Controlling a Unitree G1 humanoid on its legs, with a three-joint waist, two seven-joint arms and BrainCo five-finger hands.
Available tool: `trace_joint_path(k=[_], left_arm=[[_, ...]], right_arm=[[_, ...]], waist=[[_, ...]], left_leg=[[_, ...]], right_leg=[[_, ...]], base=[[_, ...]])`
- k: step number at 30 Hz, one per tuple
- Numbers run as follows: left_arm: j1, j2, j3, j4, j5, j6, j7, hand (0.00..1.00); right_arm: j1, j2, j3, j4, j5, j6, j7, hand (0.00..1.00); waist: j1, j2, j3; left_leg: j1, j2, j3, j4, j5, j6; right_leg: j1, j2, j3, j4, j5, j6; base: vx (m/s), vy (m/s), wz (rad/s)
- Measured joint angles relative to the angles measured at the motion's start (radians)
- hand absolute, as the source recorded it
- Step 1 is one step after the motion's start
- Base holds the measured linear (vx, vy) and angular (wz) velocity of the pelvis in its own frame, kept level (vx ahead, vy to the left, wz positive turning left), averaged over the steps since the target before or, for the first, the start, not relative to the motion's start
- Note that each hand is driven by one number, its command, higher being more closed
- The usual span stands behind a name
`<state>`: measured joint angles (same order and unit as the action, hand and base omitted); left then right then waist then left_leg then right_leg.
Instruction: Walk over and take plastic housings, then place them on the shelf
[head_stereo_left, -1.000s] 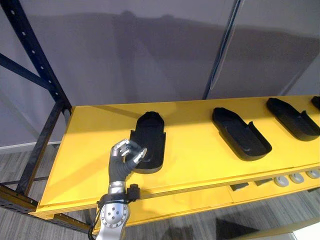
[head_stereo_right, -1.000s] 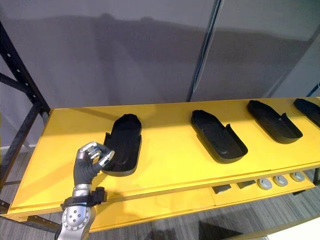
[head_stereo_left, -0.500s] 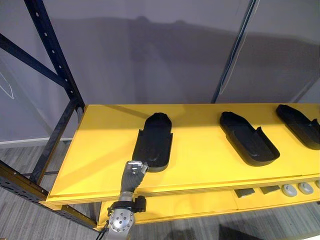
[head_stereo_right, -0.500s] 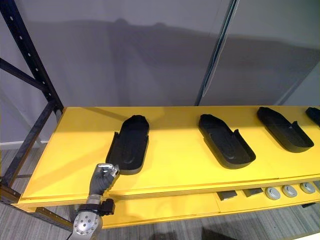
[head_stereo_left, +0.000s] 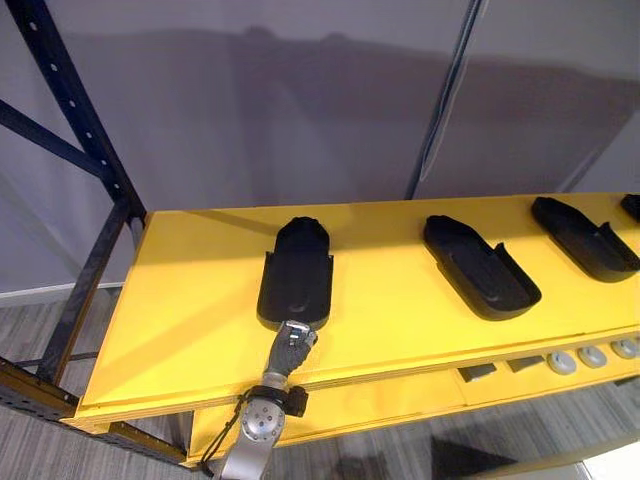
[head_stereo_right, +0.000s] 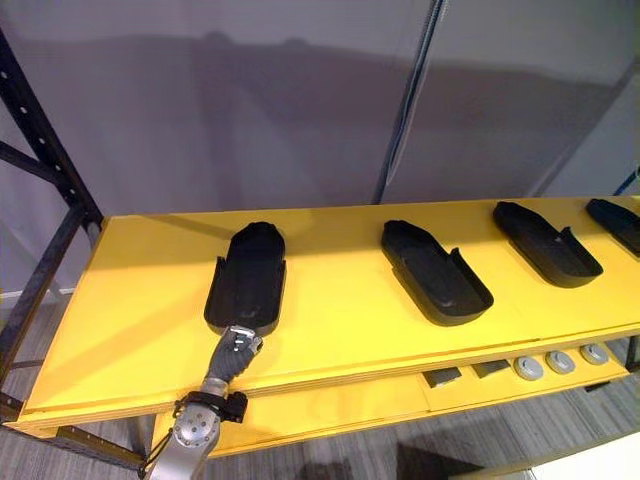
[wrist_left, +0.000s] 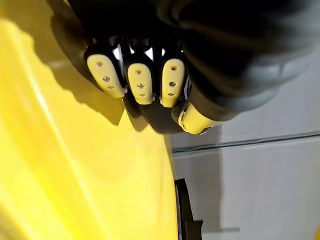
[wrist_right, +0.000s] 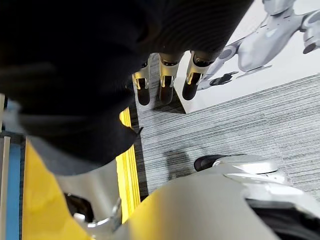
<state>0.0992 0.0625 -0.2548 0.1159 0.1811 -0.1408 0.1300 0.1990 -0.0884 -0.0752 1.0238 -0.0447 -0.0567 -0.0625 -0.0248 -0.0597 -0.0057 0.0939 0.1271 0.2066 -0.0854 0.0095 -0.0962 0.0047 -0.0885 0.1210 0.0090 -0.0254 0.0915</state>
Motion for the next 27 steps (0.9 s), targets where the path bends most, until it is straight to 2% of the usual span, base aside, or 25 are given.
trace_joint_path(k=[12, 22, 24, 26, 27], left_arm=[[-0.073, 0.001, -0.005, 0.055, 0.000, 0.007, 0.029, 1.00], [-0.086, 0.001, -0.004, 0.057, -0.002, 0.021, 0.037, 1.00], [-0.081, 0.003, -0.007, 0.019, -0.004, 0.032, 0.033, 1.00], [-0.057, 0.008, -0.007, -0.096, -0.006, 0.036, 0.026, 1.00], [-0.036, 0.010, -0.006, -0.205, -0.005, 0.034, 0.026, 1.00]], right_arm=[[-0.014, 0.001, 0.000, 0.010, -0.001, 0.005, -0.005, 0.00], [-0.019, 0.003, 0.000, 0.010, -0.001, 0.005, -0.005, 0.00], [-0.020, 0.002, 0.000, 0.010, 0.000, 0.005, -0.005, 0.00], [-0.021, 0.003, -0.001, 0.010, 0.000, 0.005, -0.005, 0.00], [-0.020, 0.003, -0.002, 0.010, 0.000, 0.005, -0.005, 0.00]], waist=[[-0.033, -0.001, 0.003], [-0.044, -0.001, 0.003], [-0.045, -0.001, 0.005], [-0.044, -0.001, 0.009], [-0.040, 0.000, 0.010]], left_leg=[[-0.002, -0.001, 0.015, 0.000, -0.001, 0.000], [-0.001, -0.003, 0.028, 0.000, -0.001, 0.000], [-0.001, -0.003, 0.030, 0.000, -0.001, 0.000], [-0.002, -0.003, 0.030, 0.001, -0.001, 0.001], [-0.002, -0.003, 0.030, 0.001, -0.003, 0.001]], right_leg=[[0.005, -0.001, 0.010, -0.034, 0.025, -0.001], [-0.003, -0.001, 0.027, -0.034, 0.029, -0.001], [-0.004, -0.002, 0.028, -0.033, 0.029, -0.001], [-0.004, -0.001, 0.034, -0.031, 0.029, -0.001], [-0.002, -0.001, 0.035, -0.029, 0.029, 0.000]], base=[[-0.02, 0.004, -0.03], [-0.02, 0.003, -0.03], [-0.01, 0.002, -0.02], [0.00, 0.000, 0.00], [0.00, 0.000, 0.00]])
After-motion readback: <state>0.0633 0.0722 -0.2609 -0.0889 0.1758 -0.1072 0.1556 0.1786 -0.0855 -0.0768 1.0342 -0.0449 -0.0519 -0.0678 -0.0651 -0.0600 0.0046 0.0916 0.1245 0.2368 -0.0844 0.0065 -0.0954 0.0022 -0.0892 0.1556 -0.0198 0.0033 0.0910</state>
